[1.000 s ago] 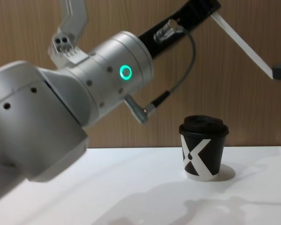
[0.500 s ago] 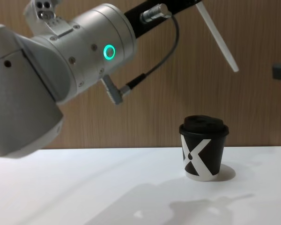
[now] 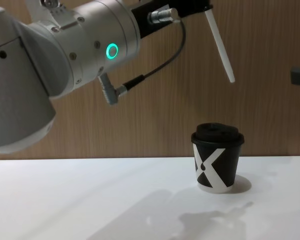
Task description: Pick up the straw with one hand, pass it to the other hand, and insert it into the cup.
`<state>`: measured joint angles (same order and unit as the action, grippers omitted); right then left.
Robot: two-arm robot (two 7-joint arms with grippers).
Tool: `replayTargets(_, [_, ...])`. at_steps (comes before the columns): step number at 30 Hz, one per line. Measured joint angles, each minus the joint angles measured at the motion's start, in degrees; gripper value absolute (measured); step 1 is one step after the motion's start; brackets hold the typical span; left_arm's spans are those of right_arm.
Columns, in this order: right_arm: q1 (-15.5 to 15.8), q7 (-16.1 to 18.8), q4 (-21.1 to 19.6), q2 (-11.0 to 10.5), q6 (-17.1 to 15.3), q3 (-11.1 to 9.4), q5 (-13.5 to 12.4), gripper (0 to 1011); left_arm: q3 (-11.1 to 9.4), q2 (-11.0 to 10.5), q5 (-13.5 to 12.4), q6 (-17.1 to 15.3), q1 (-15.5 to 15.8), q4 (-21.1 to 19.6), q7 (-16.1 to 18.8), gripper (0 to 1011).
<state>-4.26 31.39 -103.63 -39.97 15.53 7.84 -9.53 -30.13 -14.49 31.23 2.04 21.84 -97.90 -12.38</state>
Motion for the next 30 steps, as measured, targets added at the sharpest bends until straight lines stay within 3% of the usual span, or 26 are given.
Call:
replayTargets(13, [0.0,0.0,0.0,0.0,0.0,0.0,0.0,1001,-1.2,0.3,-3.6,-2.4,2.1,2.3,0.4,11])
replayTargets(30, [0.0,0.0,0.0,0.0,0.0,0.0,0.0,1001,-3.8,4.2,-8.8,-1.9,5.6,8.6,1.4,11])
